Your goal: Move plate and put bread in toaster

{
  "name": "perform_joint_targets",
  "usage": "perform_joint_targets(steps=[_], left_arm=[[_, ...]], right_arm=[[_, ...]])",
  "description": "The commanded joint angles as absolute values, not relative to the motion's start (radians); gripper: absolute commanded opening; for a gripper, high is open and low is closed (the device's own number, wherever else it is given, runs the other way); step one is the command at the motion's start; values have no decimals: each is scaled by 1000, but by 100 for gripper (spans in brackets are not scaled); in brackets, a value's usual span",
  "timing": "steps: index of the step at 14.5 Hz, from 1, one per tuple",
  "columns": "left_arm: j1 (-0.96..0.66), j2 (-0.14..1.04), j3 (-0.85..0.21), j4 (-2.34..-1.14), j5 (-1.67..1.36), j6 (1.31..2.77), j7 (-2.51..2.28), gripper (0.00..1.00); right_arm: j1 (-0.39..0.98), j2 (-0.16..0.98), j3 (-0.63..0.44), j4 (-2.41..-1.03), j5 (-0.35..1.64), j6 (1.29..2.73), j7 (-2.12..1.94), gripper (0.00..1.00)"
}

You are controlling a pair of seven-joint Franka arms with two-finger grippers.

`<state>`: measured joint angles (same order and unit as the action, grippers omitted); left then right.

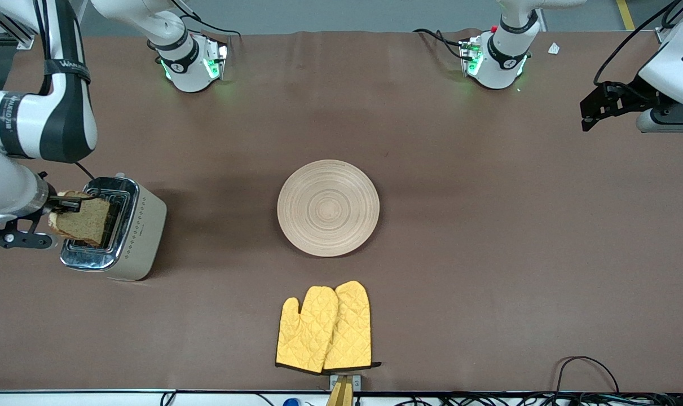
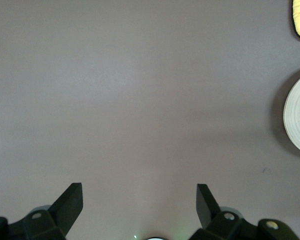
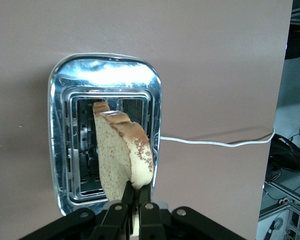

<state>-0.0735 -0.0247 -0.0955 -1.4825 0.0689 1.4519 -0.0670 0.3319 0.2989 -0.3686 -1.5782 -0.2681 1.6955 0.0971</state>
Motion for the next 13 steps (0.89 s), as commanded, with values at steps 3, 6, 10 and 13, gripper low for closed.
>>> perform_joint_targets(steps=[3,6,10,13], left_arm=[[-66,-41,-95,-1494,86,1463,-51,100],[-64,-29,-95,-1480,81,1463,-49,100],[-64,-20,-95,-1480,75,1463,-49,100],[-66,-15,-95,-1476,75,1463,-49,100]], right_arm=[[359,288,-368,-1601,-187,1683,152,0],[377,288,-367,-1601,-167,1680,184,0],[382,288,-367,-1601,-155,1681,192,0],[383,290,-368,-1600,-135,1681,192,0]])
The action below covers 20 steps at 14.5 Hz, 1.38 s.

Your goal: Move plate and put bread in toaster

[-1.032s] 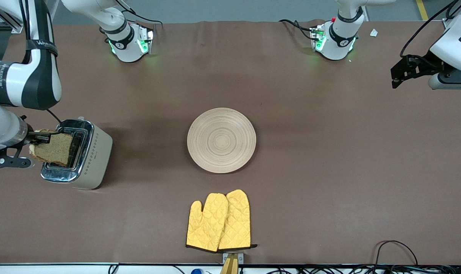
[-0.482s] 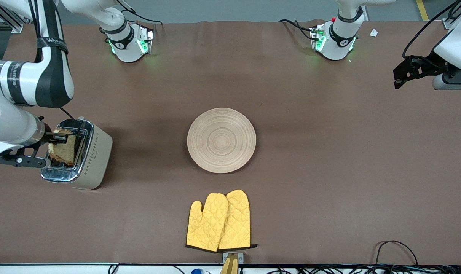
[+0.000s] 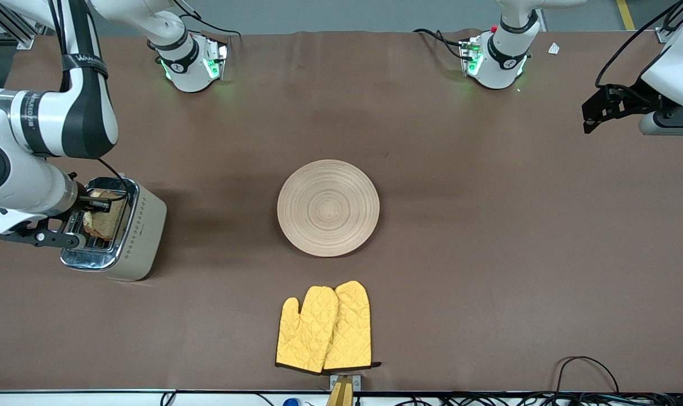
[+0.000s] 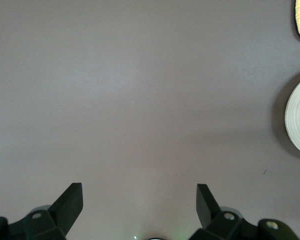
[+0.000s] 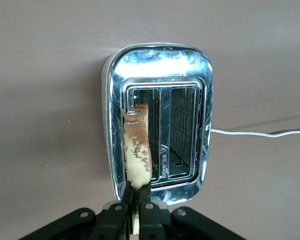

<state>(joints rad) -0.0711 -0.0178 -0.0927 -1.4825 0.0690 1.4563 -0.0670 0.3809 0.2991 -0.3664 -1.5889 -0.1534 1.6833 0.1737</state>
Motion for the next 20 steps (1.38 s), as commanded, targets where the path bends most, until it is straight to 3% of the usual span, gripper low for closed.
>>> perform_joint_targets(steps=[1,8,9,12,14,15,20], left_arm=[[-66,-15,-95,-1477,75,1463,-49,100],[-69,-14,-97,-1477,74,1463,-51,100],[-69,-14,-97,-1477,74,1463,-51,100],[-71,-14,-97,-1477,74,1462,-49,100],[-69,-14,-97,-1477,74,1460,-49,100],[-69,-14,-97,-1477,74,1459,-49,100],[-71,-23,-100,-1482,71,1448,-66,100]], right_arm=[[379,290,-368,-1600,-135,1683,190,0],[339,307,-368,-1600,-135,1703,169,3],[337,308,-368,-1600,-135,1706,170,10],[322,313,-367,-1598,-133,1713,170,75],[319,313,-367,-1595,-133,1716,170,92],[321,313,-367,-1595,-133,1720,170,100],[322,307,-367,-1594,-112,1715,170,100]])
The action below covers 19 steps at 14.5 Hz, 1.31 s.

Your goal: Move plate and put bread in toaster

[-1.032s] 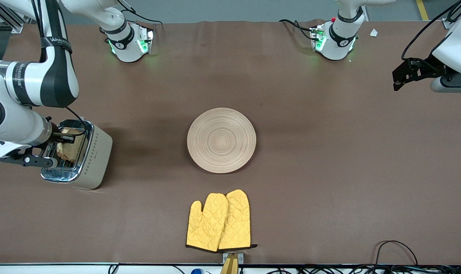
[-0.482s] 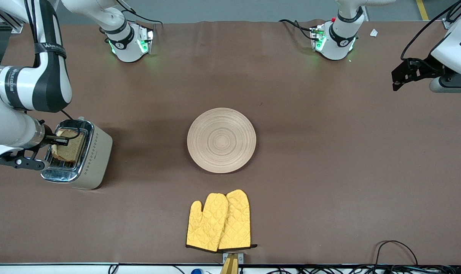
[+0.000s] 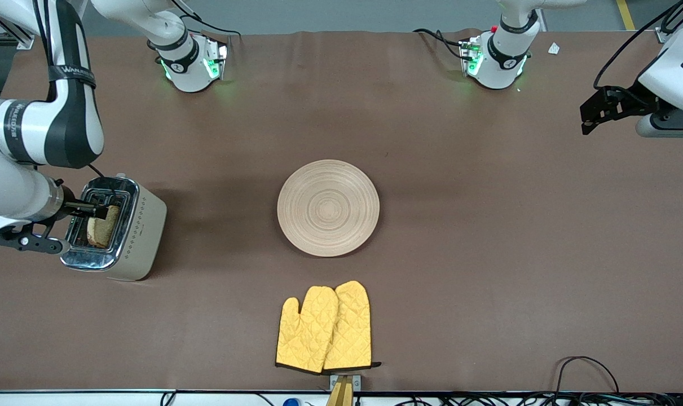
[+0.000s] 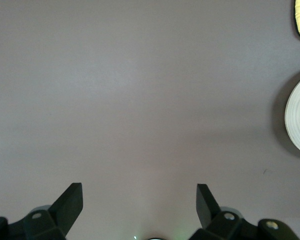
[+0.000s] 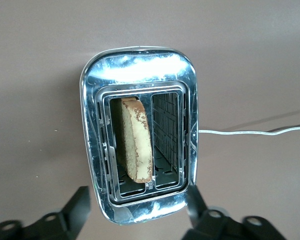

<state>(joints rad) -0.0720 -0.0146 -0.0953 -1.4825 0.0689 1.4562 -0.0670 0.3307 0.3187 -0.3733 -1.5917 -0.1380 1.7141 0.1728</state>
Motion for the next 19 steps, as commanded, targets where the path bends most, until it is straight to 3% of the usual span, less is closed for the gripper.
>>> perform_joint_targets(steps=[1,11,15,19], left_arm=[[-69,-25,-100,-1482,64,1448,-67,100],[-52,-32,-101,-1485,8,1434,-129,100],[-51,-31,-103,-1480,11,1434,-109,100],[-51,-28,-101,-1476,21,1434,-83,100]], right_arm=[[322,298,-367,-1592,-91,1710,170,100],[293,42,-374,-1589,51,1661,11,100],[282,-69,-374,-1672,51,1669,9,100],[279,-86,-374,-1684,41,1634,11,100]])
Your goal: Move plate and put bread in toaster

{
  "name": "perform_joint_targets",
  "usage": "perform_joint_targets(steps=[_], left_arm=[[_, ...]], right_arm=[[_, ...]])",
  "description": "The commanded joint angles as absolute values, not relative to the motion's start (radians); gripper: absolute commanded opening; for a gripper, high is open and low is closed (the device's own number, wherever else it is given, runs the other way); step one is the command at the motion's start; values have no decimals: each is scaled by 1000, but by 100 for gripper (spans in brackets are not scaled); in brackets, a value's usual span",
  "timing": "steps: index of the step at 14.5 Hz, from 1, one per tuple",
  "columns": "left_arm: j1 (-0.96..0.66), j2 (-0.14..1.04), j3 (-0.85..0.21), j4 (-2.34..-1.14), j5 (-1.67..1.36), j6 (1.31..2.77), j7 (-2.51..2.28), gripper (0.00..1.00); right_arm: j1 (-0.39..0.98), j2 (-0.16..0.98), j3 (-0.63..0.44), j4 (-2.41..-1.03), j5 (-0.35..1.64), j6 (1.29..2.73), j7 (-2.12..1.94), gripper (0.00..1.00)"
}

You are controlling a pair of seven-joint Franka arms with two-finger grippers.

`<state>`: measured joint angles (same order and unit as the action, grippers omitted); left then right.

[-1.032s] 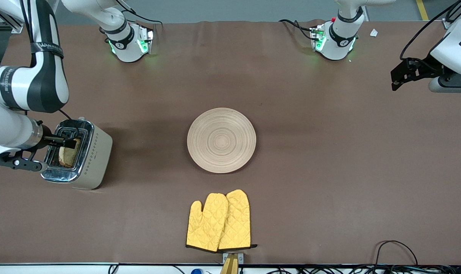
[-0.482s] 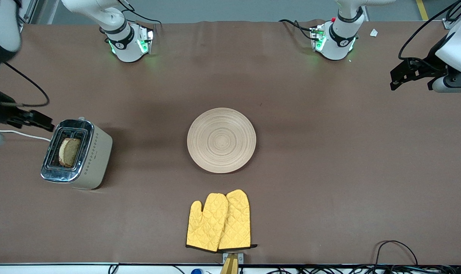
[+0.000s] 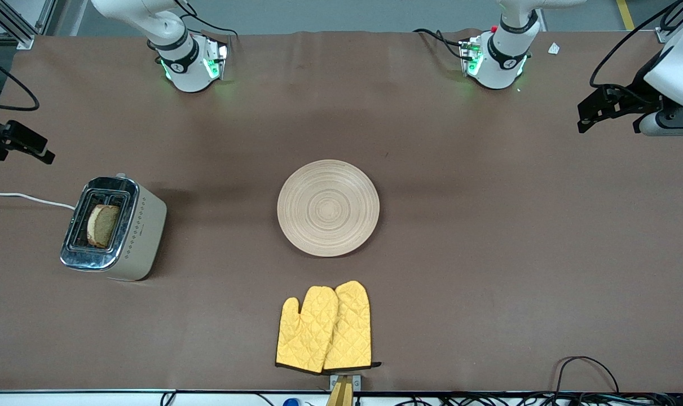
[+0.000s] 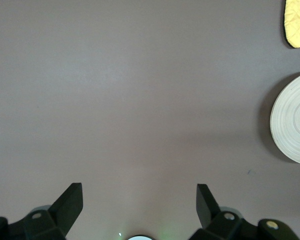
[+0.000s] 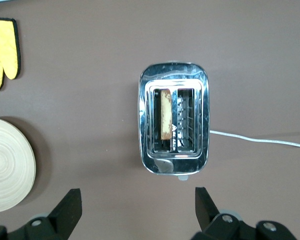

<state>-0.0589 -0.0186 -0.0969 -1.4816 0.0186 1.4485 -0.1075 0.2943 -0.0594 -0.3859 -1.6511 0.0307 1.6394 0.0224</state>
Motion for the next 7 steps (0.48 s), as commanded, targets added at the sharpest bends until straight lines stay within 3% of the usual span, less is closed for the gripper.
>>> perform_joint_targets(steps=[1,4,7], left_arm=[[-49,-26,-100,-1476,21,1434,-80,100],[-46,-17,-97,-1453,23,1434,-81,100],[-49,-17,-97,-1451,23,1436,-81,100]], right_arm=[[279,-78,-374,-1630,41,1608,23,100],[278,-26,-374,-1516,34,1528,12,100],[288,-26,-371,-1511,35,1525,20,100]])
